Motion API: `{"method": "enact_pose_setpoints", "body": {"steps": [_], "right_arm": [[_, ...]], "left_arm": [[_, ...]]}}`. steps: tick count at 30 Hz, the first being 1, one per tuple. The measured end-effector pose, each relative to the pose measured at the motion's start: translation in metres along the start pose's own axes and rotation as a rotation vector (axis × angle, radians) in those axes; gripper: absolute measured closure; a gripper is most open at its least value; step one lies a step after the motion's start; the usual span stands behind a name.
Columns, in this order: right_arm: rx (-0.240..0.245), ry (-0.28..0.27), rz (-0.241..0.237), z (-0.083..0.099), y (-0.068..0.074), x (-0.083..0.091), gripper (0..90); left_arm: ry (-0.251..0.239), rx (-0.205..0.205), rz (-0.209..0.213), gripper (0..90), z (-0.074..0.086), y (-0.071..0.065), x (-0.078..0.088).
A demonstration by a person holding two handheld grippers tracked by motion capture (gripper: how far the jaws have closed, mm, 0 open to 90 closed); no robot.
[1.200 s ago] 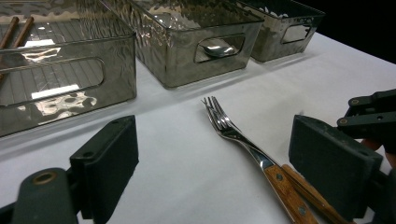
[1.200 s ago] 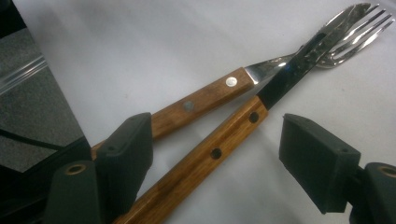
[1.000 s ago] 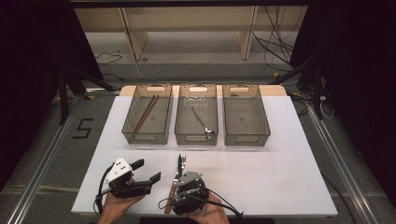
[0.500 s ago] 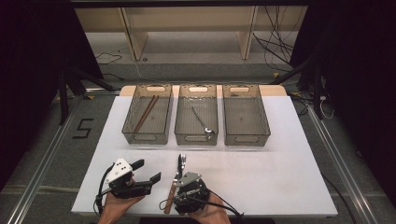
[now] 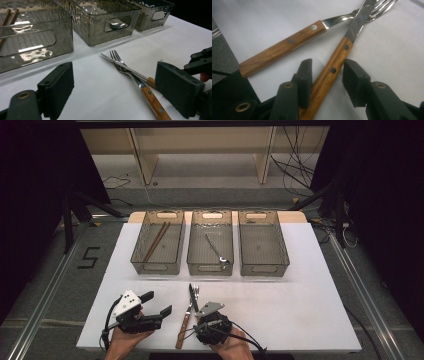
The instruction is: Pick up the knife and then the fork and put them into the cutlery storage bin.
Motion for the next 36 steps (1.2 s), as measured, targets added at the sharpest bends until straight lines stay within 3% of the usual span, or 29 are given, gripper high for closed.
{"method": "enact_pose_setpoints", "body": {"steps": [6, 22, 36], "right_arm": [[-0.011, -0.001, 0.000, 0.003, -0.005, 0.003, 63.8], [-0.110, 0.002, -0.009, 0.011, -0.026, 0.010, 74.3], [-0.132, -0.008, -0.041, 0.011, -0.031, 0.011, 76.3]], "left_arm": [[0.005, 0.000, 0.002, 15.6, 0.000, 0.000, 0.000], [0.005, -0.001, 0.004, 15.6, 0.000, -0.001, 0.000], [0.007, -0.003, 0.005, 15.6, 0.000, -0.001, 0.000]]}}
Point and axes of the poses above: each handheld gripper's, and its own axes: x roughly backward along the jaws, z roughly out of its underside, y roughly to its left, the point moved 6 cm from there along -x, roughly forward along the jaws, and after that the axes turned 6 degrees about x, right-handed, at the moved point
